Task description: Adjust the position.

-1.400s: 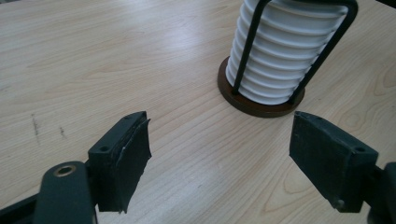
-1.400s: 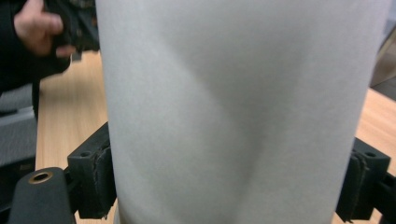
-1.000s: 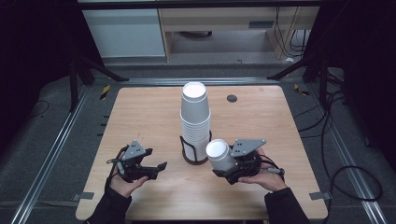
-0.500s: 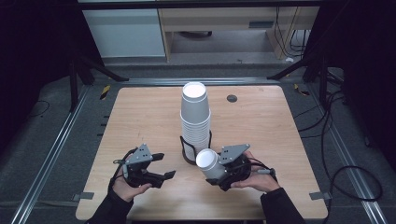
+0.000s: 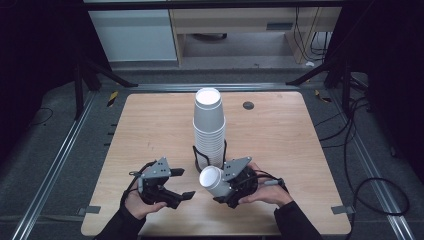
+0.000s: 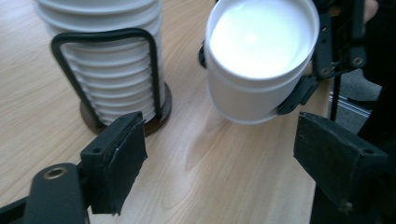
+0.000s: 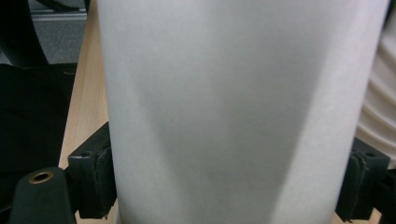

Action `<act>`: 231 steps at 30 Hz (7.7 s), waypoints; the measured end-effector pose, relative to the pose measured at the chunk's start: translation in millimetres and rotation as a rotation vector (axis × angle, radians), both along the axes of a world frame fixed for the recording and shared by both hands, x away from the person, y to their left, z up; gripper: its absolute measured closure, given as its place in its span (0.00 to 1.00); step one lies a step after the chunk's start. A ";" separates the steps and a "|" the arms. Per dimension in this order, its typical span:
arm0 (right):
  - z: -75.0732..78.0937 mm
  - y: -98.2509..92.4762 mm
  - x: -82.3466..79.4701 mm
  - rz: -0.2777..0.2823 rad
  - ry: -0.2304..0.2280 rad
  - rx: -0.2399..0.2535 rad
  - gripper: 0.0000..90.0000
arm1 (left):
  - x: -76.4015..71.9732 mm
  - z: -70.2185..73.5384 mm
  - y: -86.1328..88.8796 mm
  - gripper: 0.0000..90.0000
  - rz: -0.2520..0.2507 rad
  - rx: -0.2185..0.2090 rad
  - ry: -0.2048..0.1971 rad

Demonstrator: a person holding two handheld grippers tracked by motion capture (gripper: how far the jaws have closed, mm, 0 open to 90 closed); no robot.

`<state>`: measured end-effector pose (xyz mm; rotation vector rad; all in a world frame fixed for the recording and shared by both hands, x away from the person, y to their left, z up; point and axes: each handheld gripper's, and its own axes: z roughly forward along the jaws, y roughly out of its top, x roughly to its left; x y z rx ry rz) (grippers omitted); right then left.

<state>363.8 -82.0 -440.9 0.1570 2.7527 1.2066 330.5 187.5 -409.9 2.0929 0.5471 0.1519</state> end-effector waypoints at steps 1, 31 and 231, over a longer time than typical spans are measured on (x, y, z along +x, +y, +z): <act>-0.6 3.2 -0.8 0.010 0.000 -0.012 0.16 | -0.2 0.8 -2.7 0.17 -0.014 0.001 0.009; 3.2 46.7 -3.3 0.093 -0.034 -0.084 0.16 | 6.7 -2.0 -27.0 0.17 -0.052 0.049 0.064; 20.6 30.6 5.1 0.126 0.000 -0.117 0.05 | 13.1 -15.6 -18.9 0.23 -0.174 0.041 0.043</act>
